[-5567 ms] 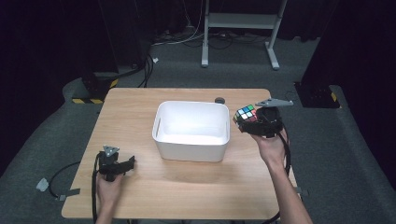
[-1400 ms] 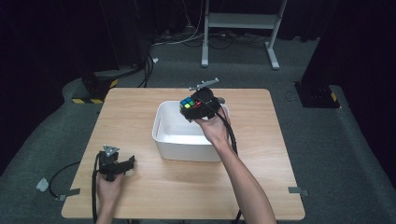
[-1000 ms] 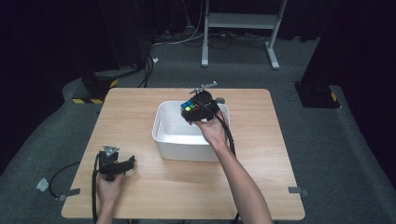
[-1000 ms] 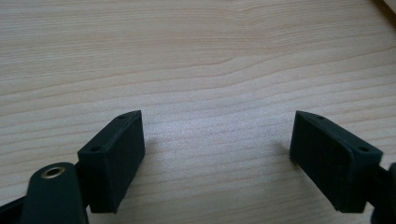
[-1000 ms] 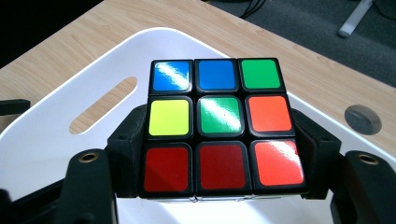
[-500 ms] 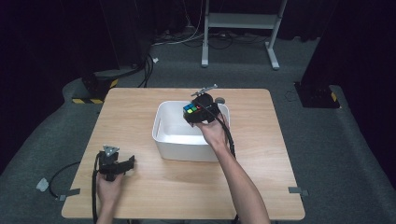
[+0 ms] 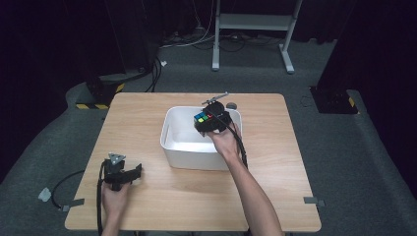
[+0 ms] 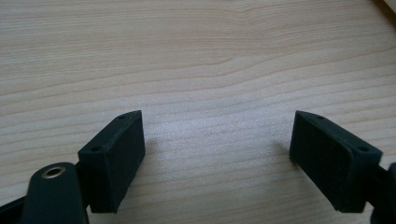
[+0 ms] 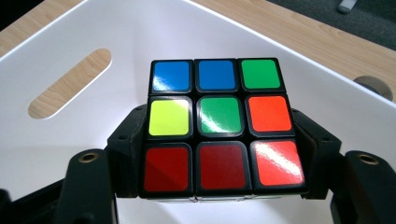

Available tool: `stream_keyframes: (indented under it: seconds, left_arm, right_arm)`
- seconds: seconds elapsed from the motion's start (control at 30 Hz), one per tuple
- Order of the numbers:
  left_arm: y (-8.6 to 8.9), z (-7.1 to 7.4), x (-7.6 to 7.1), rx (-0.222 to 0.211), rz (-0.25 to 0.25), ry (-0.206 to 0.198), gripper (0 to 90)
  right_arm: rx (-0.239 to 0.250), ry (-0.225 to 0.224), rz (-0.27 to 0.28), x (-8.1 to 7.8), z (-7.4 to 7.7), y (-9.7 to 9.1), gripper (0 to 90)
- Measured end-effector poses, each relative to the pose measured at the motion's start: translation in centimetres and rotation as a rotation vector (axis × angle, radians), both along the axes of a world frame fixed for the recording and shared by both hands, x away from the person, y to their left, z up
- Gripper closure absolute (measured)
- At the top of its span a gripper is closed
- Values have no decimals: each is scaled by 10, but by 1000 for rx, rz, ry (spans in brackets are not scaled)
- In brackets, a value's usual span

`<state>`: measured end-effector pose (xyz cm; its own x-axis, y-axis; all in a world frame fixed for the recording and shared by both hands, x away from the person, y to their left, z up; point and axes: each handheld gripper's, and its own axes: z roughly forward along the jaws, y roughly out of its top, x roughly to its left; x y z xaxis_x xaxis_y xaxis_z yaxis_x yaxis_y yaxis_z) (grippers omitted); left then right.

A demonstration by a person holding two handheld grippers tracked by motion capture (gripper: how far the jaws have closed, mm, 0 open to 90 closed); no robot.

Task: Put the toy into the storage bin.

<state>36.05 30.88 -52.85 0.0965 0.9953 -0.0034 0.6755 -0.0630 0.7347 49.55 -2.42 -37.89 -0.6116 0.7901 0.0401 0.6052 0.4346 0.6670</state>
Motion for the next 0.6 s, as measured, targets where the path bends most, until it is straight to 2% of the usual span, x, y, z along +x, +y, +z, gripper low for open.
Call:
stream_keyframes:
  seconds: [0.37,0.6]
  left_arm:
    - [0,0,0,1,0,1,182]
    - [0,0,0,0,1,0,185]
  right_arm:
    - [-11,-1,17,-6,-1,2,337]
    - [2,-3,27,-10,1,2,338]
